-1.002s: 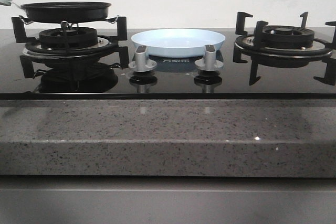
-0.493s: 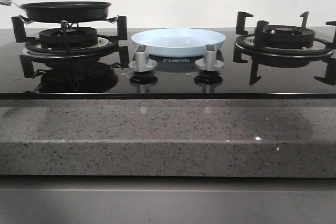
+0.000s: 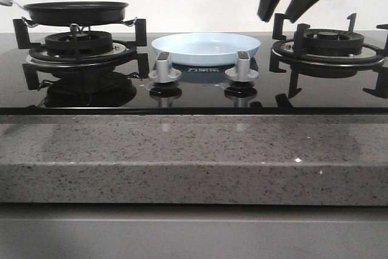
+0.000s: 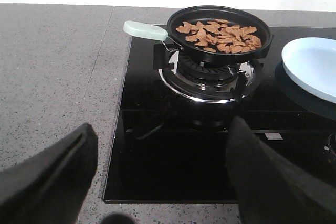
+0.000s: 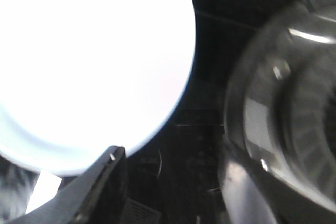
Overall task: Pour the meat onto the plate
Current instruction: 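Lower the right gripper onto the rim of the light blue plate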
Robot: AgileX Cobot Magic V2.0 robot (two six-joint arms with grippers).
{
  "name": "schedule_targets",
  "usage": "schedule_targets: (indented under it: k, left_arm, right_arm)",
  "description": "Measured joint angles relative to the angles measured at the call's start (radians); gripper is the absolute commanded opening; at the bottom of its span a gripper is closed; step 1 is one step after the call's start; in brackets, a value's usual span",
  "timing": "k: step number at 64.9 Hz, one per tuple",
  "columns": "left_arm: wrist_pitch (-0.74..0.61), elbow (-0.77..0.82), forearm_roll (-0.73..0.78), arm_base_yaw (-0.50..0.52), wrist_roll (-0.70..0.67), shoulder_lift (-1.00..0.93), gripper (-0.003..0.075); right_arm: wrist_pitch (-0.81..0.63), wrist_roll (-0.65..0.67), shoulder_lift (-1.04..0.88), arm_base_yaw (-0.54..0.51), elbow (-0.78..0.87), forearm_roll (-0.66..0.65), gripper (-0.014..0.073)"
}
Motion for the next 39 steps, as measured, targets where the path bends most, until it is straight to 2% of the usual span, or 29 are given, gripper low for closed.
schedule_targets:
  k: [26,39]
  left_arm:
    - [-0.001,0.000,0.000,0.000,0.000,0.000,0.0513]
    - [-0.001,0.000,0.000,0.000,0.000,0.000,0.0513]
  right_arm:
    - [0.014,-0.009,0.198,0.000,-0.182,0.021,0.0415]
    - [0.017,-0.009,0.230,0.000,-0.196,0.034,0.0309]
